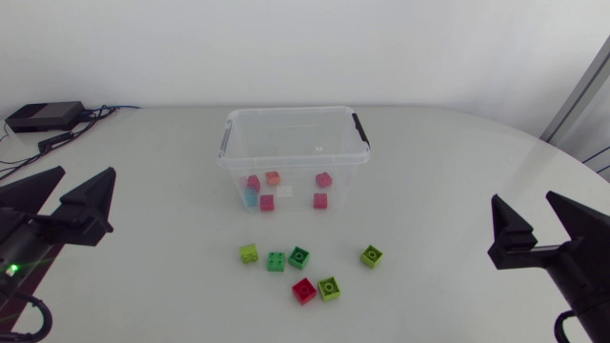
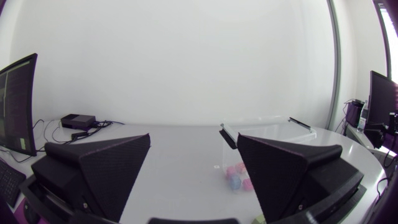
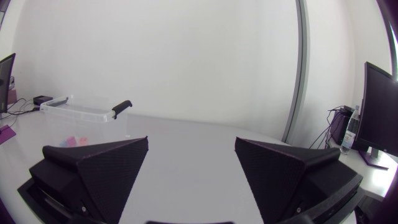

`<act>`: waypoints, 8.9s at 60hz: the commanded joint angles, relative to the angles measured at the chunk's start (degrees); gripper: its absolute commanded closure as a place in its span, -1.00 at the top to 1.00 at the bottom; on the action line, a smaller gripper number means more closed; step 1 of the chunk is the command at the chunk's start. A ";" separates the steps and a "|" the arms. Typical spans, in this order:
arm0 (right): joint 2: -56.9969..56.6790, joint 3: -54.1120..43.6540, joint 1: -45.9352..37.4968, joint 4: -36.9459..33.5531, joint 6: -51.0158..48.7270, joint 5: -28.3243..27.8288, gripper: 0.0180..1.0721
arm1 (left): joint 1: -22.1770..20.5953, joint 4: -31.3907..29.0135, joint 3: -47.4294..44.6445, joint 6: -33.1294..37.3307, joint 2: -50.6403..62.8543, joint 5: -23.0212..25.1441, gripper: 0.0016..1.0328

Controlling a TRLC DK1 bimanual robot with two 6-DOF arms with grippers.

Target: Pick up the duplo bricks and place them in the container

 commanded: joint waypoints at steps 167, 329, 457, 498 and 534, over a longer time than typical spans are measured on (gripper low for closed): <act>81.51 32.28 28.46 -14.11 -16.91 -2.68 0.28 | -18.37 -18.81 27.70 53.64 67.80 21.20 -0.55; 54.97 41.86 39.88 -29.84 -19.55 -7.51 0.71 | -25.40 -15.64 35.08 59.26 85.20 20.94 0.72; 74.65 55.75 27.40 -48.21 -49.08 -19.64 -0.90 | -18.54 2.03 48.53 30.00 71.05 8.81 0.90; 86.61 70.43 24.24 -17.63 -22.89 -16.56 -0.88 | -28.48 -17.84 34.03 54.78 71.58 21.38 0.90; 60.94 44.24 30.04 -10.07 -13.92 -6.11 0.50 | -31.82 -21.00 46.95 70.16 92.14 17.51 0.86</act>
